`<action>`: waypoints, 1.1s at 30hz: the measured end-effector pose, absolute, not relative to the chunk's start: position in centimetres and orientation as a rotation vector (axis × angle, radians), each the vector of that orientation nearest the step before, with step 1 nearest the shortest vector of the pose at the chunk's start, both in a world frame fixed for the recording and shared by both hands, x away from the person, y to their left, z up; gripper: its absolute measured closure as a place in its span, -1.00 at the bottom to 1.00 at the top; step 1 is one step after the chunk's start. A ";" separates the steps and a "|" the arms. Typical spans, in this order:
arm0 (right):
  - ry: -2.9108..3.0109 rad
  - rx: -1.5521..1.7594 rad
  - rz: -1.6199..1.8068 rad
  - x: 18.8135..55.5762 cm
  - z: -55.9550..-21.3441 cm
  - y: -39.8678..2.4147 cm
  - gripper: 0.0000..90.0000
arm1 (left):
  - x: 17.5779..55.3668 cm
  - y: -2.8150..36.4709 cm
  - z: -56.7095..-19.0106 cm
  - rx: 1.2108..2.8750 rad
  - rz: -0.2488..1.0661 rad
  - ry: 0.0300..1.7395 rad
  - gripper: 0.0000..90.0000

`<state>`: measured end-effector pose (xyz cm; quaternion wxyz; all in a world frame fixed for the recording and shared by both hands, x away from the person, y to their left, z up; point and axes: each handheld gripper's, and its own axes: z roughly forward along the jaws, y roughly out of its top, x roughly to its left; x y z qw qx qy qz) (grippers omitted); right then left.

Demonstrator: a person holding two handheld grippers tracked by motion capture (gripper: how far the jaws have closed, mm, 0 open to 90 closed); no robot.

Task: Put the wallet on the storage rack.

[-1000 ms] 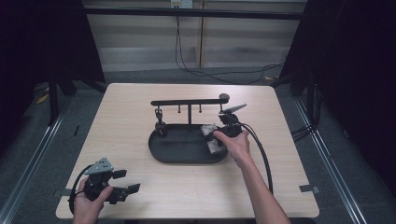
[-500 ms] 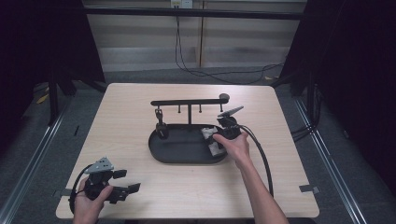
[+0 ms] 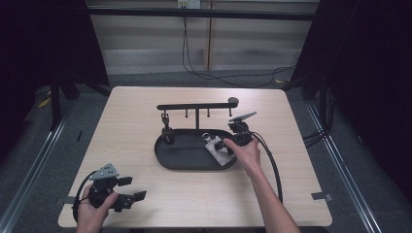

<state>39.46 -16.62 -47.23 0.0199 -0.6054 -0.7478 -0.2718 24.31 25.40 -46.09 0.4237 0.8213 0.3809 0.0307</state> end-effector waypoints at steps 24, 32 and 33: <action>-2.398 -1.911 -1.068 36.6 -44.3 -19.8 -0.59 | 24.3 25.8 -45.9 2.036 0.101 0.964 -0.60; -2.413 -1.929 -1.109 35.4 -44.1 -21.7 -0.65 | 24.3 25.9 -45.9 2.028 0.106 0.966 -0.59; -2.407 -1.934 -1.123 35.2 -44.0 -22.0 -0.67 | 24.3 25.9 -45.9 2.025 0.107 0.967 -0.59</action>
